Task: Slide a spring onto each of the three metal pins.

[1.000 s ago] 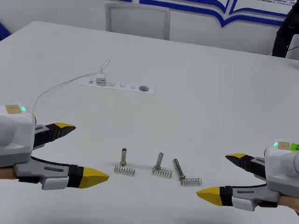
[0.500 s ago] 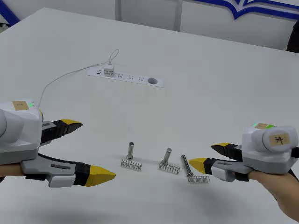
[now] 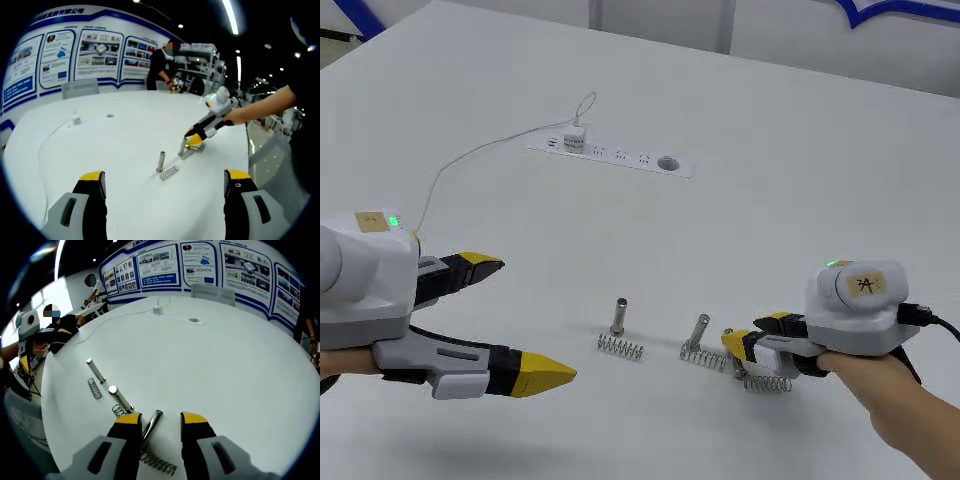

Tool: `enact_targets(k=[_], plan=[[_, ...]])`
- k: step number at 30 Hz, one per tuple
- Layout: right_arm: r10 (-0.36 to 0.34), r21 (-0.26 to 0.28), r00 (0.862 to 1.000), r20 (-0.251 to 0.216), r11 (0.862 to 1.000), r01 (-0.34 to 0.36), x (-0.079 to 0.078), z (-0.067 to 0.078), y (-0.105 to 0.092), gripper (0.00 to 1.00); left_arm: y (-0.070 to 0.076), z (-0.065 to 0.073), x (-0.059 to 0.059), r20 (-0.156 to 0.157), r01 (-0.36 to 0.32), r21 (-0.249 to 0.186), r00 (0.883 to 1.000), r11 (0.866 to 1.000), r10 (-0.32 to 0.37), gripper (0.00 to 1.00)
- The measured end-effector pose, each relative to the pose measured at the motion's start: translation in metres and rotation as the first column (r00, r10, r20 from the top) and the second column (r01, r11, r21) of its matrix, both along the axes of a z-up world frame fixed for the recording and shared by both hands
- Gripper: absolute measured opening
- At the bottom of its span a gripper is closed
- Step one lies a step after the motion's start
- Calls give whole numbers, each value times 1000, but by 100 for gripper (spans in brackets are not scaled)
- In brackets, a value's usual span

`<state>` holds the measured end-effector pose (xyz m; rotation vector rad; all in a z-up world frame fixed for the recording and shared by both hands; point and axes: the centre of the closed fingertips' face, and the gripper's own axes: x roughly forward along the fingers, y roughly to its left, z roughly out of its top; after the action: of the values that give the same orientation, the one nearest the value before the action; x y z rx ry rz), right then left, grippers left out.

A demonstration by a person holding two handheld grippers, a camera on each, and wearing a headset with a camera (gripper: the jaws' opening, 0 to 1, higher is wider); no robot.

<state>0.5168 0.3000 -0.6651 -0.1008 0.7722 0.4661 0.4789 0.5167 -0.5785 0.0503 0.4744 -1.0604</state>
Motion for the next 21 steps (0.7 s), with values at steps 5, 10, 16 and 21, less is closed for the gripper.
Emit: enact_targets(k=[5,10,16,21], plan=[[-7,-11,1000,-13,1000,7,3,-5,-1,27,-1,-2,1,-5,-3,-4,1000,1000,3,100],[-14,-5,1000,-25,1000,14,3,-6,1,24,-2,-3,2,-9,-2,-10,1000,1000,2,100],[1,-22,999,-44,1000,-2,2,-11,6,19,-4,-1,4,-10,-3,-27,1000,1000,3,100],[1,-47,997,-73,999,-5,2,-14,9,14,-5,-1,5,-8,-5,-28,1000,1000,5,100]])
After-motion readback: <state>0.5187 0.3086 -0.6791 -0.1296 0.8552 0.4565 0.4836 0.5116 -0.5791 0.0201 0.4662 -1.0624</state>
